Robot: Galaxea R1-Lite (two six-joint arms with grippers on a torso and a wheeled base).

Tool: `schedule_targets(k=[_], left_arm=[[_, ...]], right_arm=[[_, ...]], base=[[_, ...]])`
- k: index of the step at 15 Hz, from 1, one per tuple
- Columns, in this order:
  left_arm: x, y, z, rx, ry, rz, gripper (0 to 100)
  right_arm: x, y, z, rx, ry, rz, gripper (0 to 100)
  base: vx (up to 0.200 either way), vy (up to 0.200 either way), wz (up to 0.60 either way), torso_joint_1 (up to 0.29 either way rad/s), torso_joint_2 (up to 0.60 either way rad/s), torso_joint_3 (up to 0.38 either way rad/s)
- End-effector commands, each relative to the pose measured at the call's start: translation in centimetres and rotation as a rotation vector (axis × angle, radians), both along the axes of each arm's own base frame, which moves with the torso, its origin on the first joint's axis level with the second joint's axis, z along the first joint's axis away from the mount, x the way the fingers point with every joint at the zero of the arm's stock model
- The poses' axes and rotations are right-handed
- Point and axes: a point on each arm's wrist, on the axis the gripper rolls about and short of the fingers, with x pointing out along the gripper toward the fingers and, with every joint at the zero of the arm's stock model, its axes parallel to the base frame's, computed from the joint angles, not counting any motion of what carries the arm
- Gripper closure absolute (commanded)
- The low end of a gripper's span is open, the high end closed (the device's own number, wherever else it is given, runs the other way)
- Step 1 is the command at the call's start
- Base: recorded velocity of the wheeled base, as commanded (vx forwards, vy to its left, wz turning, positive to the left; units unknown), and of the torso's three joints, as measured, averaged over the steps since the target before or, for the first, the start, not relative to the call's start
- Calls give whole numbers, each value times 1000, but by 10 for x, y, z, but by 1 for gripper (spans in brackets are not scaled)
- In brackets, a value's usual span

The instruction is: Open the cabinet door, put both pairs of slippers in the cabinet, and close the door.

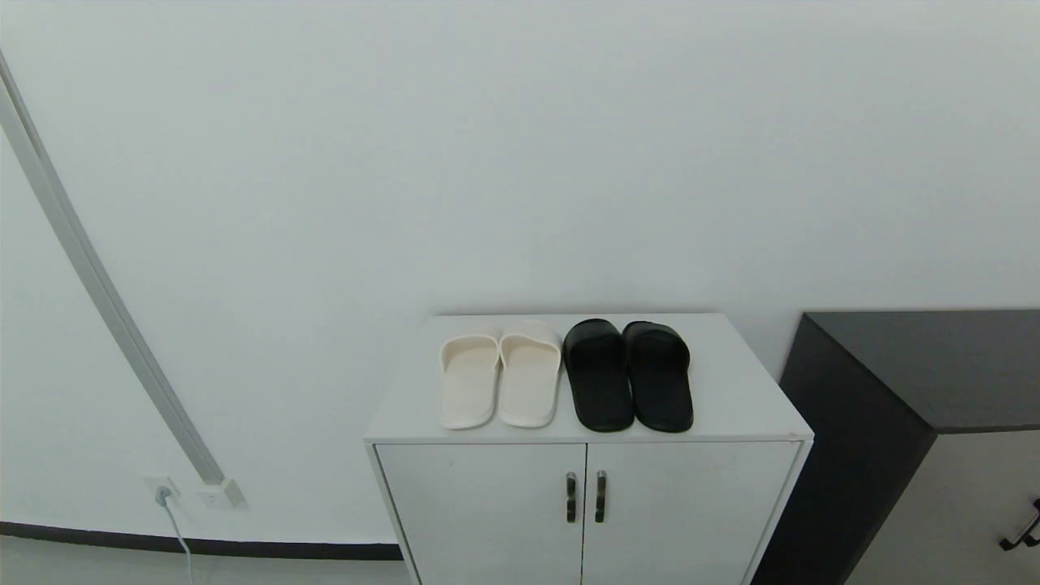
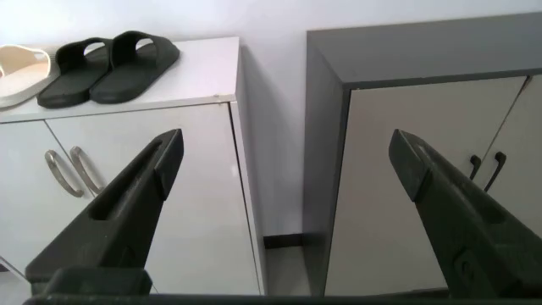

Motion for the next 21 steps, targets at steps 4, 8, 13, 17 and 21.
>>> schedule_targets(k=[4,8,13,17,21], left_arm=[[0,0,0,0,0,0,100],[0,0,0,3,0,0,100],[0,0,0,3,0,0,100],[0,0,0,3,0,0,100],[0,0,0,4,0,0,100]], right_arm=[[0,0,0,1,-1,-1,0],[1,0,1,-1,18,-9,0],[16,0,56,25,202,26,0],[48,4,40,55,385,183,0],[96,13,55,69,440,292,0]], base=[[0,0,0,0,0,0],[0,0,0,0,0,0],[0,0,0,0,0,0],[0,0,0,0,0,0],[0,0,0,0,0,0]])
